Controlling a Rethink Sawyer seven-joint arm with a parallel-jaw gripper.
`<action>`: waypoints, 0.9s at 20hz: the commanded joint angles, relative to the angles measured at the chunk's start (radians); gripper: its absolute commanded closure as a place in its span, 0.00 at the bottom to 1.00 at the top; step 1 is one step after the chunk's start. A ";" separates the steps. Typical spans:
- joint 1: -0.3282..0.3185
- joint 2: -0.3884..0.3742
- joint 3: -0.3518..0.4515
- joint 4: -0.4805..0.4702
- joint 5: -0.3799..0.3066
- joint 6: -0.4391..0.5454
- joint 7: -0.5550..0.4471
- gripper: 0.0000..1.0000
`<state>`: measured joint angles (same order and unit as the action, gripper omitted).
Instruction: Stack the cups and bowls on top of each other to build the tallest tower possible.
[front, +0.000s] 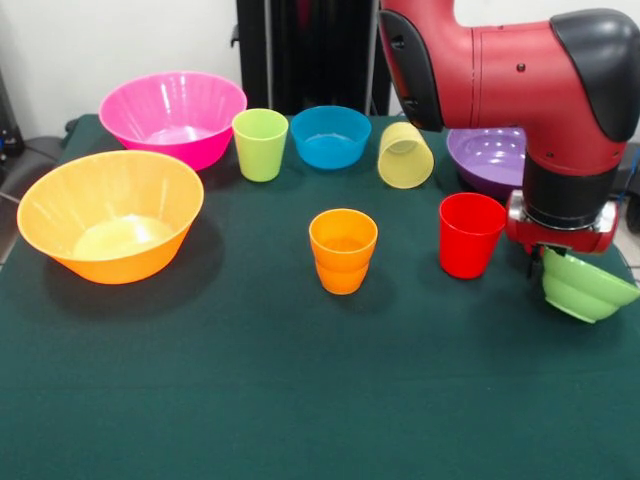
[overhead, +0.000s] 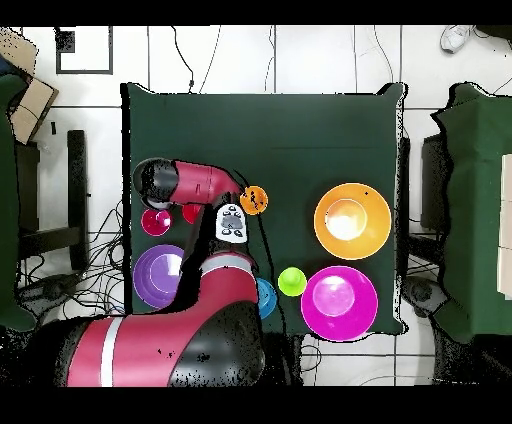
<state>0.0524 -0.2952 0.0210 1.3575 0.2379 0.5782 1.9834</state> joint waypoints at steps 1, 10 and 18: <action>-0.002 0.066 0.027 -0.087 0.001 0.024 0.125 1.00; -0.020 0.038 0.039 -0.106 0.015 0.066 0.120 1.00; -0.039 -0.003 0.054 -0.082 0.024 0.099 0.109 1.00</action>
<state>0.0486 -0.2777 0.0101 1.2899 0.2383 0.5784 1.9834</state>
